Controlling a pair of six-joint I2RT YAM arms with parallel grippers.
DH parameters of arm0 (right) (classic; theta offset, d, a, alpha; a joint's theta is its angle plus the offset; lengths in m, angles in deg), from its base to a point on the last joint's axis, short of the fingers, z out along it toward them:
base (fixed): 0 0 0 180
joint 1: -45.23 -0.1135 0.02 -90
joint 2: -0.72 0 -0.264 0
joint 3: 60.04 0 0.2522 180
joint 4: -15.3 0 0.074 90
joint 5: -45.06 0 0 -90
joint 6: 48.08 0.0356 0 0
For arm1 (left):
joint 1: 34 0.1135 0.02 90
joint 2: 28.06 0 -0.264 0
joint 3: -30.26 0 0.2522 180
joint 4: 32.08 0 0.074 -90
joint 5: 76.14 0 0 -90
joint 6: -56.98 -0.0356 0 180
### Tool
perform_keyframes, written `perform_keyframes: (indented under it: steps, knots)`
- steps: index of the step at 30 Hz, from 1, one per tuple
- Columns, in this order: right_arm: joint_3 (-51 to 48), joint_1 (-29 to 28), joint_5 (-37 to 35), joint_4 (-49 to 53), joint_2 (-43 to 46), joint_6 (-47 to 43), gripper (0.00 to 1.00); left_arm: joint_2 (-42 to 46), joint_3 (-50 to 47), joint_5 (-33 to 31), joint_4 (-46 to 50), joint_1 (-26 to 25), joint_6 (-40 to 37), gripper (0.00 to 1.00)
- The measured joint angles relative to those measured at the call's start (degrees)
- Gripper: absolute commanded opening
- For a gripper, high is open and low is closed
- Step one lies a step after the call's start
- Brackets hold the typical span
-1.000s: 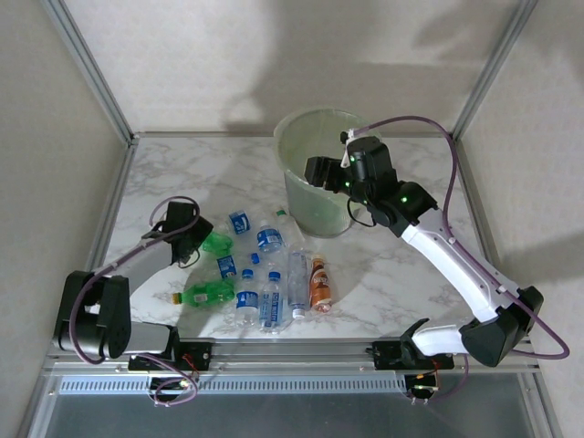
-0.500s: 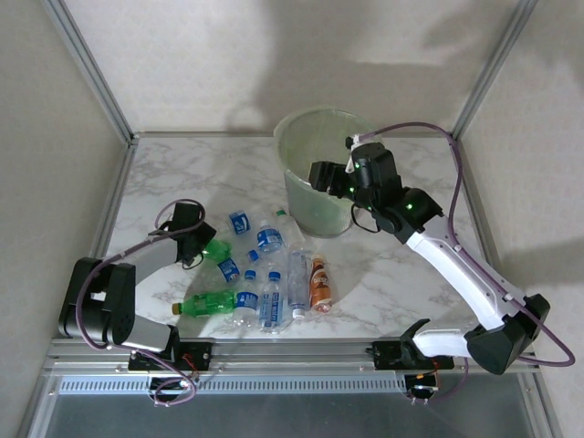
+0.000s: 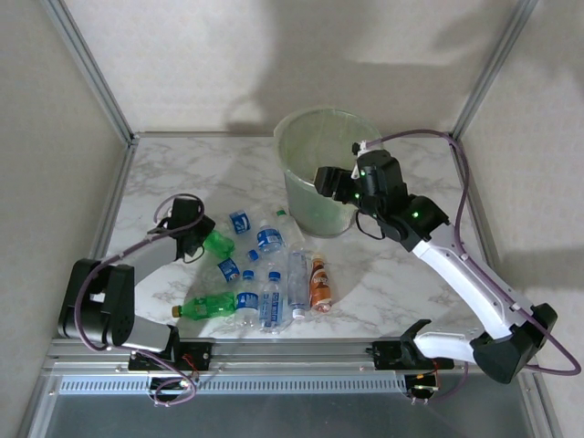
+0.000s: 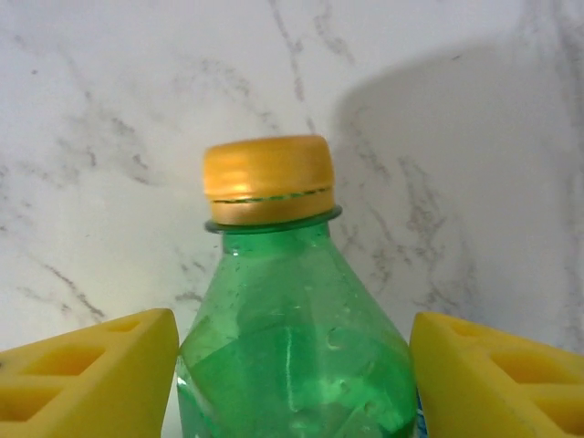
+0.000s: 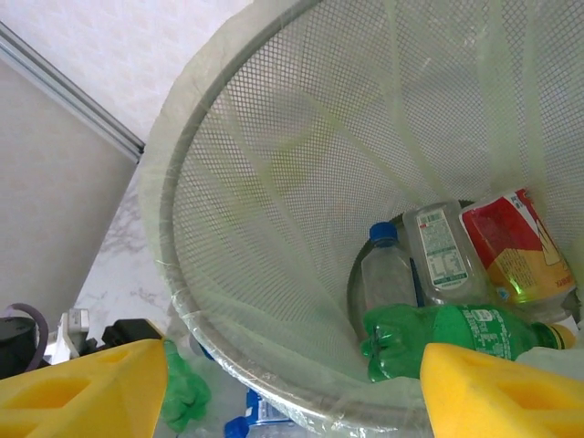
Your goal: Put the plastic bottles in the bin
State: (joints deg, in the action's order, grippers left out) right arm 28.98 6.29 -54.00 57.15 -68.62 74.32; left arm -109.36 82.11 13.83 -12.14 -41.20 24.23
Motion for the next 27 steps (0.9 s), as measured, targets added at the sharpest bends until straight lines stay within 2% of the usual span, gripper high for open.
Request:
perform_keyframes:
  steps: [5,15,20,23,27]
  knots:
    - [-0.66,0.00,0.72,-0.07,1.51,0.20,0.73,5.84,0.07,-0.15,0.02,0.00,0.24,0.66]
    - [-1.44,-2.75,10.23,-4.07,2.08,0.17,0.76,16.79,5.92,3.08,0.42,-0.28,-0.55,0.63]
    - [-1.33,-3.50,12.13,-5.25,2.08,0.15,0.77,17.88,11.13,5.68,0.55,-1.49,-2.14,0.66]
    - [-1.33,-3.65,12.17,-5.29,2.08,0.17,0.77,17.38,13.53,4.68,3.61,-1.73,-3.43,0.71]
    - [-1.33,-3.69,12.11,-5.20,2.08,0.20,0.78,13.66,14.19,2.82,7.85,-1.73,-5.60,0.71]
